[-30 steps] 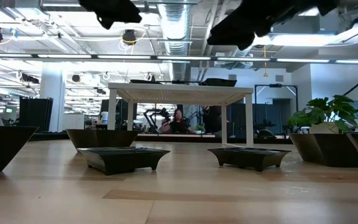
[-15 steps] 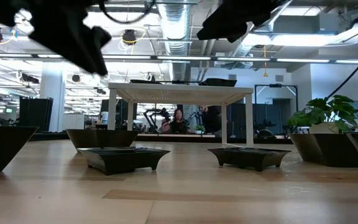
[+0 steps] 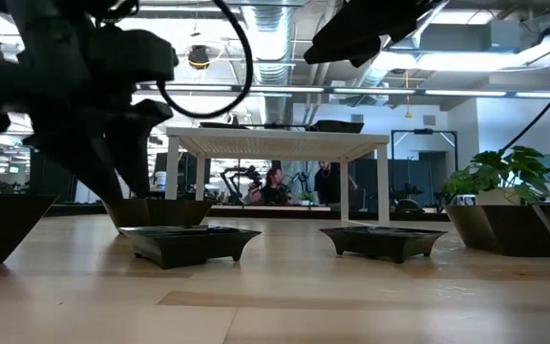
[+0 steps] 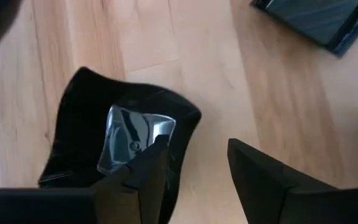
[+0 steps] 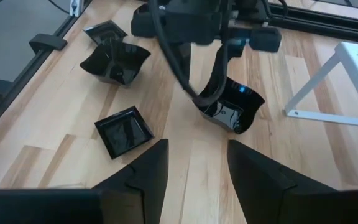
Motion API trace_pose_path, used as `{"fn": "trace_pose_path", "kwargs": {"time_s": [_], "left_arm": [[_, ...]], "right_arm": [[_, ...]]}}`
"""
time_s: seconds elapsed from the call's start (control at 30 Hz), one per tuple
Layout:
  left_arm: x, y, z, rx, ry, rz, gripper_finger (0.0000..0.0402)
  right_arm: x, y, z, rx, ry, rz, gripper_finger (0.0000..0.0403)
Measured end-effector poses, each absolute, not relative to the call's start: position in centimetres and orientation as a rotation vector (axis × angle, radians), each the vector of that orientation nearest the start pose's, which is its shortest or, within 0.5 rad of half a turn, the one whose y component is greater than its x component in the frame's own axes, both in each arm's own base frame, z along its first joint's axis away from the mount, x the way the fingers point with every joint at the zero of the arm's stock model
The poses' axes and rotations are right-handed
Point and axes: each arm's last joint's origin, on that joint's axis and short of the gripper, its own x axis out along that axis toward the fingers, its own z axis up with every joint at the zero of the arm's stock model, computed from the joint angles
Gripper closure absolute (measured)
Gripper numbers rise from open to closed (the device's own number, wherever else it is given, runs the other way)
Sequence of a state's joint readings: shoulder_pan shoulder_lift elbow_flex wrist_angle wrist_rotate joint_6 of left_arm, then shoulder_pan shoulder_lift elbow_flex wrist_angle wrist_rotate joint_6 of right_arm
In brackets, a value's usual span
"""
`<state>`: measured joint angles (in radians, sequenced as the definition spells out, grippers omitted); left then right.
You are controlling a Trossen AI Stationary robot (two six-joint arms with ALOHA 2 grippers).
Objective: Pick & Place Mini shaped plates
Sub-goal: Stack the distorted square plate on top of the distorted square plate on the shelf
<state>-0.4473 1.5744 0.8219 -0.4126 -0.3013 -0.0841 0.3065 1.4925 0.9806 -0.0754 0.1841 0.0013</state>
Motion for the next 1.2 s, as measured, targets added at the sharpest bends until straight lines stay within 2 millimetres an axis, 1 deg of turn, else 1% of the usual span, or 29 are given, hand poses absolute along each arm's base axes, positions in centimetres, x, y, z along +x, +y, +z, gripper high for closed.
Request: {"fn": "trace_pose_path", "kwargs": {"time_s": [0.13, 0.3, 0.43, 0.57, 0.6, 0.7, 0.77, 0.83, 0.97, 1.03, 1.1, 1.2], "left_arm": [[25.7, -10.9, 15.0, 0.379, 1.098, -0.033, 0.0247], [26.0, -10.3, 14.8, 0.371, 1.107, -0.008, 0.0275], [26.0, -10.4, 14.8, 0.392, 1.109, -0.029, 0.0316], [26.0, -10.6, 14.8, 0.400, 1.118, -0.082, 0.0381], [26.0, -10.6, 14.8, 0.407, 1.117, -0.086, 0.0390], [25.9, -10.5, 15.0, 0.448, 1.110, -0.115, 0.0393], [25.9, -10.6, 15.6, 0.473, 1.083, -0.141, 0.0393], [25.8, -10.5, 16.6, 0.487, 1.038, -0.168, 0.0394], [25.2, -10.4, 19.5, 0.493, 0.917, -0.242, 0.0394], [24.7, -10.3, 20.8, 0.501, 0.860, -0.287, 0.0395], [24.4, -10.2, 21.6, 0.520, 0.824, -0.329, 0.0396], [24.2, -10.2, 22.0, 0.551, 0.799, -0.353, 0.0395]], "right_arm": [[30.9, 9.2, 24.6, -0.141, 0.570, 0.119, 0.0246], [30.9, 9.2, 24.6, -0.142, 0.570, 0.118, 0.0245], [30.9, 9.2, 24.6, -0.152, 0.570, 0.121, 0.0247], [31.0, 9.0, 24.6, -0.150, 0.570, 0.114, 0.0250], [31.0, 8.9, 24.6, -0.148, 0.570, 0.111, 0.0250], [31.1, 8.4, 24.6, -0.144, 0.569, 0.096, 0.0250], [31.5, 8.1, 24.4, -0.139, 0.565, 0.086, 0.0250], [31.9, 8.0, 24.0, -0.149, 0.558, 0.086, 0.0250], [33.4, 8.0, 22.6, -0.233, 0.525, 0.152, 0.0250], [34.3, 8.2, 22.2, -0.253, 0.510, 0.172, 0.0249], [35.2, 8.1, 22.2, -0.248, 0.508, 0.172, 0.0249], [36.6, 8.0, 22.2, -0.234, 0.500, 0.178, 0.0252]]}}
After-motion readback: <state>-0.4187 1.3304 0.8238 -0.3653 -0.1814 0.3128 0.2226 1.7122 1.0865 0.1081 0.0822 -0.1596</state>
